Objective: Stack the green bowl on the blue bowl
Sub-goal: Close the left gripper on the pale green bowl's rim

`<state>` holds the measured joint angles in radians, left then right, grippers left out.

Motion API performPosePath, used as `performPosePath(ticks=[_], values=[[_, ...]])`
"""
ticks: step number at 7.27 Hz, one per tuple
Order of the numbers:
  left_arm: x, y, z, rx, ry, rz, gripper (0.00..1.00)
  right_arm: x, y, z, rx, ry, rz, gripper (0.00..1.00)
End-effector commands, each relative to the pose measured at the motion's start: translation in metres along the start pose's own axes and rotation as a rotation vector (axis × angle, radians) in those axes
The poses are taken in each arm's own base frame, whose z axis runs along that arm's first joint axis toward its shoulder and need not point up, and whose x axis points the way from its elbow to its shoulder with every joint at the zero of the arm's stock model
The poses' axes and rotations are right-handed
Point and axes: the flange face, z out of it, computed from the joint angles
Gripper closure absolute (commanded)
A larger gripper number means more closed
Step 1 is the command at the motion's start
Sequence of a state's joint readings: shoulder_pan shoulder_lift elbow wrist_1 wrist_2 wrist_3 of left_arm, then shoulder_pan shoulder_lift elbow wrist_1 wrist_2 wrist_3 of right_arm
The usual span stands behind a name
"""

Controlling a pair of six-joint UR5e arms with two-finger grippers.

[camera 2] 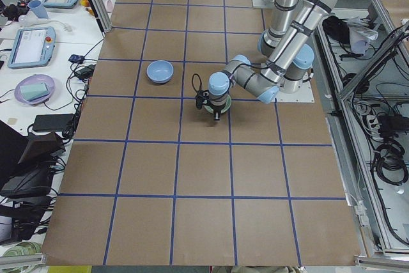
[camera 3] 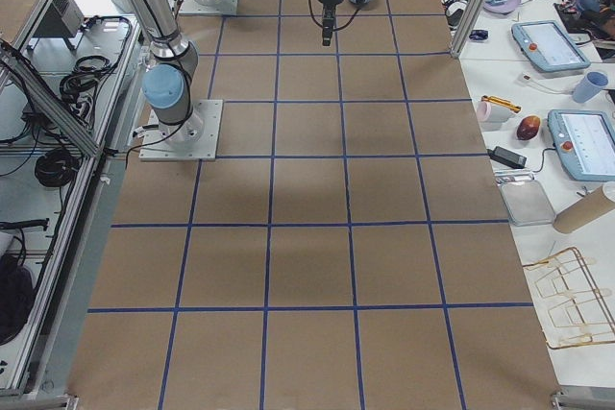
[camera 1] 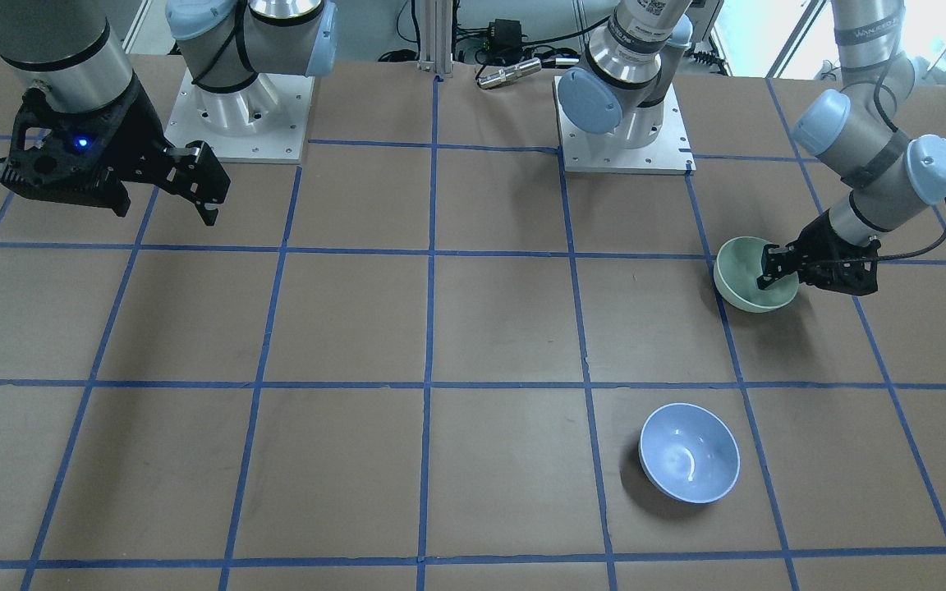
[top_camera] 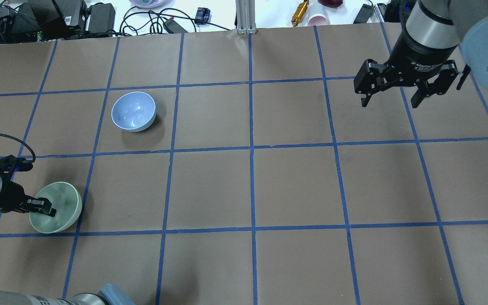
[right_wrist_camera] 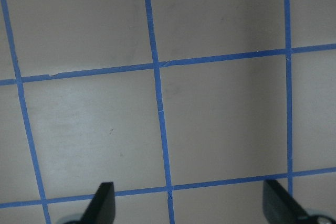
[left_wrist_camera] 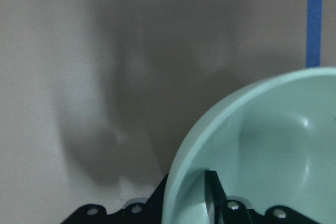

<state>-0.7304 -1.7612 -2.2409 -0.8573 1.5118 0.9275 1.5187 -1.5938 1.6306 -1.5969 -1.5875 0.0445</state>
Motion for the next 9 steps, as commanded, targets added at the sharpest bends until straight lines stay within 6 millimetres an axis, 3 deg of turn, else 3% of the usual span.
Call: performPosePath(ticks=[1,6,9], values=[[-0.006,0.003,-0.001,0.021,0.014,-0.001,0.96,0.0,0.0,0.0,0.0,0.0,0.0,0.0],[-0.006,0.003,-0.013,0.026,0.021,0.004,1.0,0.0,0.0,0.0,0.0,-0.001,0.0,0.0],[-0.017,-0.011,-0.043,0.022,0.087,-0.003,1.0,0.0,0.0,0.0,0.0,0.0,0.0,0.0]])
